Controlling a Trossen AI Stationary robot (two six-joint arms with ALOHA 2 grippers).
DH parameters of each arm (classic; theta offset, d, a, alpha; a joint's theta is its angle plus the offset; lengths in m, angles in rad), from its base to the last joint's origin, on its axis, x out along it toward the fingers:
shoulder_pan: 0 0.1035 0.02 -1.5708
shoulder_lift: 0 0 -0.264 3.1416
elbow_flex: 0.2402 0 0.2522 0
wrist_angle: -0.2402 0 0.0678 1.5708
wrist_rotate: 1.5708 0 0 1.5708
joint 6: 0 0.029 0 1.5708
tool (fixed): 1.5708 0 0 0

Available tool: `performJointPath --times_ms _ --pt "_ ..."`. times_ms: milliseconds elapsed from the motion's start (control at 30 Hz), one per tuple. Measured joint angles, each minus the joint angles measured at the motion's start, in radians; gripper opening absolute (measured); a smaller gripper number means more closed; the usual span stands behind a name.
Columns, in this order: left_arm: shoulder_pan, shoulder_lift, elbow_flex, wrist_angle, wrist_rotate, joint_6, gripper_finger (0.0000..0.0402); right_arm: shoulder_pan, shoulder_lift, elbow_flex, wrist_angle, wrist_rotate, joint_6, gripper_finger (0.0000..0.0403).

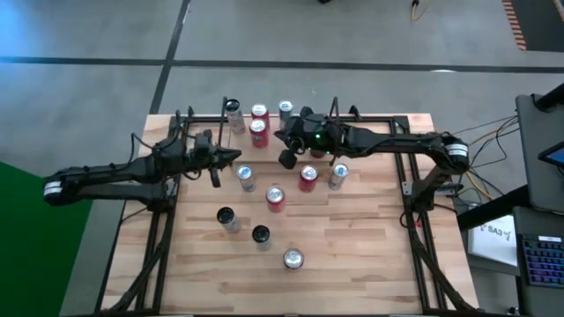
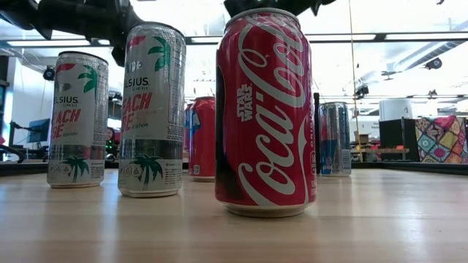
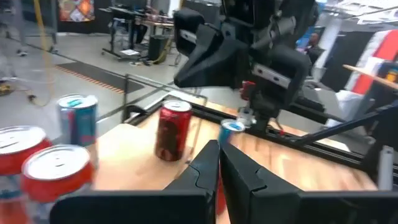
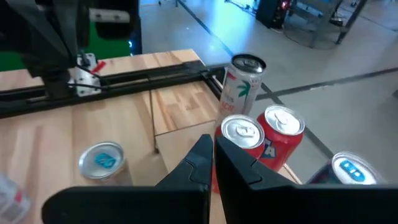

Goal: Place canned beverage on shelf
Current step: Put the right blue soda can on the shelf aligned with the other blue soda can

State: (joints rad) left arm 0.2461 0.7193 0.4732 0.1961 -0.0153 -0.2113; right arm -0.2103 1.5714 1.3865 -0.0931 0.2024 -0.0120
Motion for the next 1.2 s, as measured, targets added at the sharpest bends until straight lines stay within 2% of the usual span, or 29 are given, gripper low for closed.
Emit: performJointPath --times_ms 133,400,567,700,900,1067,1200 --pt "-0.052 0.023 0.0 0.04 -0.001 -0.005 0.0 0.015 -0.051 0.0 -0.08 0.0 0.035 0.0009" --pt "-0.143 0.071 0.0 0.066 -0.004 -0.078 0.0 0.041 -0.148 0.0 -0.384 0.0 0.144 0.0009" --pt "-0.216 0.103 0.0 0.087 -0.1 -0.106 0.0 0.054 -0.157 -0.003 -0.498 0.0 0.159 0.0009" --pt "-0.289 0.147 -0.001 0.184 -0.157 -0.113 0.0 0.085 -0.147 -0.026 -0.49 0.0 0.158 0.0009" --pt "-0.399 0.233 -0.001 0.365 -0.159 -0.039 0.0 0.136 -0.129 -0.056 -0.414 0.0 0.159 0.0009" --pt "-0.435 0.295 -0.001 0.422 -0.161 -0.034 0.0 0.184 -0.13 -0.063 -0.383 0.001 0.155 0.0009" --pt "-0.435 0.334 -0.001 0.456 -0.161 -0.033 0.0 0.212 -0.13 -0.063 -0.295 0.001 0.12 0.0009"
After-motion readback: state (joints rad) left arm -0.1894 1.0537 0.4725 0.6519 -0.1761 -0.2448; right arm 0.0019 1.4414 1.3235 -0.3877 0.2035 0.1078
